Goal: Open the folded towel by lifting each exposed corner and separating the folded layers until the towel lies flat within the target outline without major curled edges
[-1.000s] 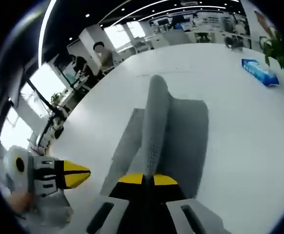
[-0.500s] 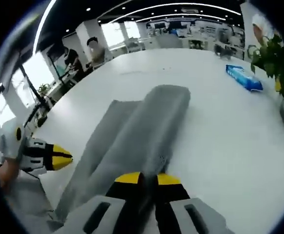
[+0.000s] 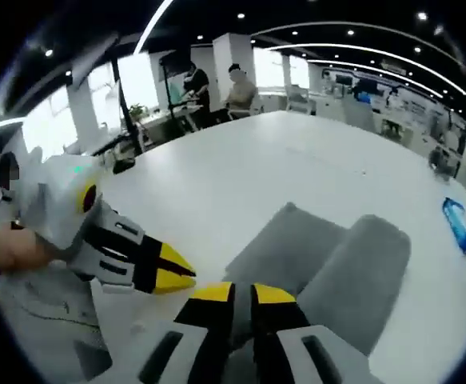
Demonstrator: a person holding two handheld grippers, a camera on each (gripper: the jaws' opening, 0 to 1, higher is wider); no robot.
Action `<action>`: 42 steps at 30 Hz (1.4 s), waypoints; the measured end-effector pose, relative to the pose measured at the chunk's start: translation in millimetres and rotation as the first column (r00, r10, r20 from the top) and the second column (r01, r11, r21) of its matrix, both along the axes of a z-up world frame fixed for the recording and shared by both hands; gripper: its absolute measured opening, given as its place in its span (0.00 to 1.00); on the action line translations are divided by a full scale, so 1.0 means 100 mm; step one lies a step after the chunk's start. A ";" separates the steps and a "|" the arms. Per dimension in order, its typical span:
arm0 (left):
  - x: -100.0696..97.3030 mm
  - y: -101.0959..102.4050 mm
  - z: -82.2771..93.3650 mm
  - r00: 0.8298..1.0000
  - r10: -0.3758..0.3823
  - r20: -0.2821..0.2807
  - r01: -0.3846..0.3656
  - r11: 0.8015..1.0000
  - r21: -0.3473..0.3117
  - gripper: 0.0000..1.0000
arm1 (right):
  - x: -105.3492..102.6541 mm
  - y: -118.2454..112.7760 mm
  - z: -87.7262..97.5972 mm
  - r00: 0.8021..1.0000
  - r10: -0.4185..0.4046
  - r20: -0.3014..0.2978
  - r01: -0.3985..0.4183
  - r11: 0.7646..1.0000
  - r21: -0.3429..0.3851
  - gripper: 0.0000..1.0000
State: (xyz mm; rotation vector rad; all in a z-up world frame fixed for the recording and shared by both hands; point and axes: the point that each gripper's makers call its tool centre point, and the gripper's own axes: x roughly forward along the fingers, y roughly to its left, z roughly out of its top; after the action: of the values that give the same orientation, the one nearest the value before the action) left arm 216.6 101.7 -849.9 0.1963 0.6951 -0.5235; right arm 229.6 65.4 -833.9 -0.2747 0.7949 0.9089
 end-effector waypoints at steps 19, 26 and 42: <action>0.05 0.07 -0.03 0.998 0.061 -0.027 -0.063 0.997 -0.055 0.04 | 0.02 0.09 -0.33 0.998 -0.027 -0.061 0.022 0.996 -0.086 0.00; 0.10 0.02 0.00 0.997 0.070 -0.011 -0.071 0.993 -0.096 0.05 | 0.11 -0.06 -0.19 0.956 -0.215 -0.201 0.243 0.961 0.129 0.00; 0.10 -0.15 -0.12 0.987 0.126 -0.101 -0.146 0.965 -0.219 0.13 | 0.13 -0.99 0.14 0.894 -0.413 -0.173 0.443 0.872 0.210 0.00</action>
State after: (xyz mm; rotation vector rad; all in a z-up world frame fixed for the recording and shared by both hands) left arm 227.0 87.1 -862.1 -0.0883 0.7218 -0.4768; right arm 243.1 -33.8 -819.8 0.1761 0.8057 0.5941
